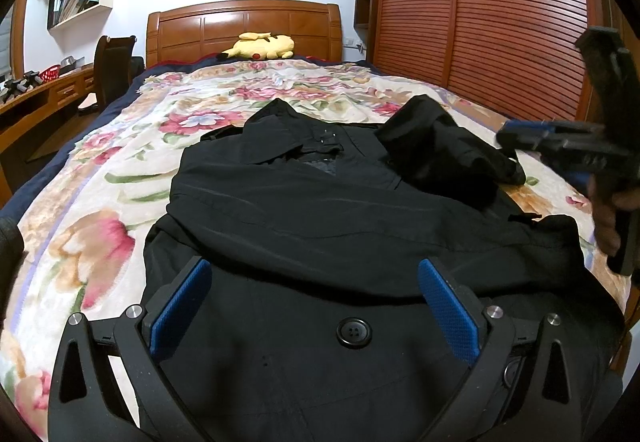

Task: Fold large clothes
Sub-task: 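Lay the held sleeve across the coat body with the right gripper, open, then grasp the sleeve end again with the right gripper, fold it inward, release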

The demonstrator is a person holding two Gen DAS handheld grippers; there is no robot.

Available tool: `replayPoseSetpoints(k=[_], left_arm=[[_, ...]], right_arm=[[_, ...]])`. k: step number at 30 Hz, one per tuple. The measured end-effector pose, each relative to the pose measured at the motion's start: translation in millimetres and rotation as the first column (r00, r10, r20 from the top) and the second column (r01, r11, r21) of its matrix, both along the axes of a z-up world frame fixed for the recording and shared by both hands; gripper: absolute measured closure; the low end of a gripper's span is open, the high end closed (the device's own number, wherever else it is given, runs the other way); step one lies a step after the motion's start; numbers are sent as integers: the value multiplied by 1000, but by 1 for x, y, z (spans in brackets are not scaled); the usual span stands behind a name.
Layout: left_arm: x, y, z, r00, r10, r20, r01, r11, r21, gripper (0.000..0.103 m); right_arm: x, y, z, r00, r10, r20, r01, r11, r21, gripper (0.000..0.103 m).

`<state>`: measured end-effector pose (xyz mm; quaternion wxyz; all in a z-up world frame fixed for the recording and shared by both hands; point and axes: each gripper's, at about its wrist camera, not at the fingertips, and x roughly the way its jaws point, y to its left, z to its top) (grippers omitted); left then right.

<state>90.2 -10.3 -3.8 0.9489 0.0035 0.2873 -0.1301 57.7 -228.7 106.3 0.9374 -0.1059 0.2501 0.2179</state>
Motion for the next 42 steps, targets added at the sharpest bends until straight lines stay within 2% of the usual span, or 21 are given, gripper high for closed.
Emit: replayPoseSetpoints(k=[5,13,19,28,30,34,40,42], left_arm=[[0,0,0,1000,0,1,0,1000,2,0],[0,0,0,1000,-1,-1,1,1000,-1,0],[-1,-1,-1,1000,-4,-2,4,1000,6,0],[-2,-2,-2,1000,-3,-5,3,1000,14,0],[-1,-3,-2,1000,-1,-4,1,1000,15,0],[-2,-3,-2,1000,-1,-3,1,1000,18,0],[-2,-3,-1,1000,-2,0,2,1000,20,0],[-3,-3,0,1000,-4,3,4,1000,19,0]], right_arm=[[5,-25,19,997,-7,73,3,998,57,42],[70,-71,4,974,-225,8,225,974,18,42],[109,-97,-14,931,-360,-58,361,933,1,41],[132,-113,-37,859,-486,-160,481,874,-71,39],[142,-116,-49,841,-497,-212,489,867,-95,39],[149,-116,-60,829,-492,-266,488,869,-86,35],[151,-118,-62,827,-486,-282,485,871,-76,35],[149,-120,-63,834,-468,-292,469,881,-70,41]])
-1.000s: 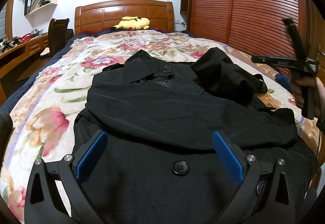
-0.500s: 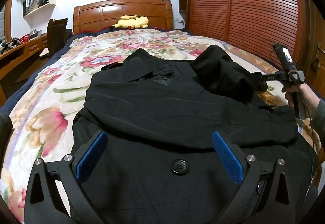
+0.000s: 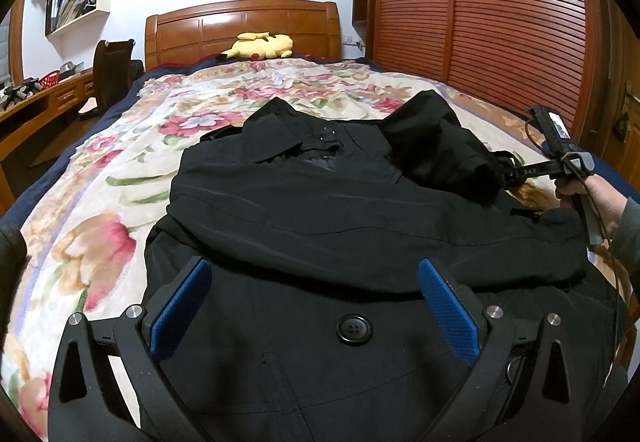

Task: Fold large clothes
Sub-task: 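Grasp the sleeve end again with the right gripper, fold it inward, release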

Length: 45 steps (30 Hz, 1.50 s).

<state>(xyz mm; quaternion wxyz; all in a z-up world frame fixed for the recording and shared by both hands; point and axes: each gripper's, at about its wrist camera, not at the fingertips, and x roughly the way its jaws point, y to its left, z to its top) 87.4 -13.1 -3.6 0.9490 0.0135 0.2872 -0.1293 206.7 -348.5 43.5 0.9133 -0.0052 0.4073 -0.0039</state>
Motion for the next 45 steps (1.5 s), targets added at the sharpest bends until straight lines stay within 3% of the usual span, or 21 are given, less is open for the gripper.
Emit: replayPoseSetpoints(k=[4,8,13,22,29,37,39,45], left_arm=[[-4,4,4,1000,-7,8,7,1000,-14,0],[-10,6,9,1000,-12,22,12,1000,-15,0],[-16,16,12,999,-1,32,1,1000,-20,0],[-27,40,15,998,36,46,-34,999,-36,0],[-32,54,14,997,58,50,-56,998,-37,0],[-37,60,15,996,72,57,-70,997,-38,0],[-38,61,15,996,74,58,-72,997,-37,0],[-40,65,15,995,83,60,-80,996,-38,0]], right_arm=[[-9,3,7,998,67,-1,-67,998,-22,69],[-27,23,32,987,141,70,-139,990,-40,81],[-57,61,67,958,227,175,-219,974,-62,83],[-119,135,101,859,394,327,-382,918,-103,83],[-156,170,100,799,499,335,-495,863,-105,83],[-165,181,103,748,573,336,-587,807,-67,83],[-170,182,109,723,597,349,-616,785,-67,83],[-184,181,120,677,638,368,-660,747,-78,71]])
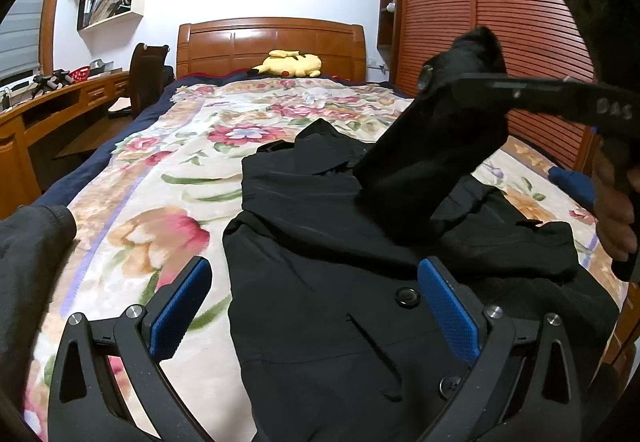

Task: Fold large clothes
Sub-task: 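Grasp the sleeve end again with the right gripper, fold it inward, release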

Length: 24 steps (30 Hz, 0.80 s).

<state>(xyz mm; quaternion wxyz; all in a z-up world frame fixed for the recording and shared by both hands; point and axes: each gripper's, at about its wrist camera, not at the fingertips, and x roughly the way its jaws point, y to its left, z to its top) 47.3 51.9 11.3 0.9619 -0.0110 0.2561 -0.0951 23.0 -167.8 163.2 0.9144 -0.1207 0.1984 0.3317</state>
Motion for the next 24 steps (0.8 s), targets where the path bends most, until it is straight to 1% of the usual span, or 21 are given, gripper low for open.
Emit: replayPoseSetpoints(k=[1,2,4,9,12,16,20,22,24], left_arm=[[0,1,0,1000,1,1,-1,1000,-1,0],[0,2,1,1000,3,2,-3,1000,-2,0],[0,2,1,1000,4,2,-4,1000,-4,0],[-3,5,3,1000,3,12,-3,1000,-5,0],[-6,6,4,1000,3,21,-3,1000,-5,0],[-8,8,5,1000,4,27,-4,1000,-6,0],[-9,7,6,1000,1,29,-1,1000,-5,0],[-11,5,7,999,-11,32,11,1000,-11,0],[-13,1,9,999,-26,35,27,999,-19,0]], right_arm=[[-2,-1,2,1000,9,5,-9,1000,7,65],[-4,-3,6,1000,23,14,-23,1000,14,57],[-4,-5,4,999,23,38,-23,1000,9,50],[-15,-8,3,997,36,65,-36,999,-6,49],[-18,-9,0,997,32,71,-33,999,2,49],[-20,-13,-4,996,1,92,-3,1000,29,49],[-24,-27,-7,991,-58,124,51,997,59,49],[-26,-34,-13,990,-81,119,73,995,75,49],[-23,-42,-23,988,-116,98,109,992,68,49]])
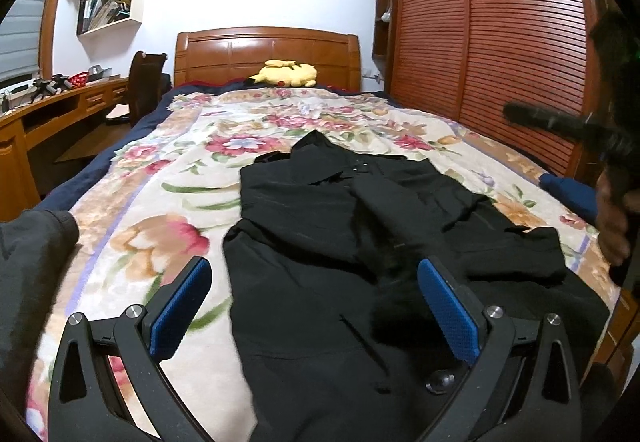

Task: Fold large clothes
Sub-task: 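Grasp the sleeve end again with the right gripper, fold it inward, release, then lower the left gripper onto the sleeve end at the coat center and close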

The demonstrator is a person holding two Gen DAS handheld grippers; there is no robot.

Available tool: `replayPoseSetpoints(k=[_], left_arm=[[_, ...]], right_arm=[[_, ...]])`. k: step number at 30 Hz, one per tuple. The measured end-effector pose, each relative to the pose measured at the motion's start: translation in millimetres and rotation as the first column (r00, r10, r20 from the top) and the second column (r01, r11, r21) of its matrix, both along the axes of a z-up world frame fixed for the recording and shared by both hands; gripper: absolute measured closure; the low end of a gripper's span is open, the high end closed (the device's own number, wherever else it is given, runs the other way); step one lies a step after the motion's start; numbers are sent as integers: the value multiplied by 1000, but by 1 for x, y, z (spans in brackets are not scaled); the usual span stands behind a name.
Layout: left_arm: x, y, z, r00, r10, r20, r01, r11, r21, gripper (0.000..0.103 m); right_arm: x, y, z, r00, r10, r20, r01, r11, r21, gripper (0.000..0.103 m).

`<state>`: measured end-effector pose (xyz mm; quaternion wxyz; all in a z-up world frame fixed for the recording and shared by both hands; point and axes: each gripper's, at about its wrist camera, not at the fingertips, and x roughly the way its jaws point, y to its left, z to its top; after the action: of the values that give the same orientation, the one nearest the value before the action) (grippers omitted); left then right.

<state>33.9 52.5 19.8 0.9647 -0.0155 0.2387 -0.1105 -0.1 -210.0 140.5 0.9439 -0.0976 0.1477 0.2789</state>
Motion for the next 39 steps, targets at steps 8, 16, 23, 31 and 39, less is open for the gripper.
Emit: replayPoseSetpoints(k=[8,16,23,31,39], left_arm=[[2,-32,-4,998,-66,-21,66,998,17,0],[12,-42,-13,994,-78,-81,79,997,4,11],[13,-49,-23,986,-97,-139,99,995,9,41],[10,-52,-22,980,-118,-158,128,990,52,89],[11,3,3,996,44,-74,-44,999,5,90]], right_arm=[[19,-25,-52,978,-163,-130,156,986,-59,49],[41,-27,-87,937,-262,-232,221,957,-188,49],[48,-22,-101,920,-274,-280,220,953,-210,49],[47,-14,-98,917,-266,-296,215,957,-194,49],[34,-18,-104,918,-263,-297,217,959,-182,49]])
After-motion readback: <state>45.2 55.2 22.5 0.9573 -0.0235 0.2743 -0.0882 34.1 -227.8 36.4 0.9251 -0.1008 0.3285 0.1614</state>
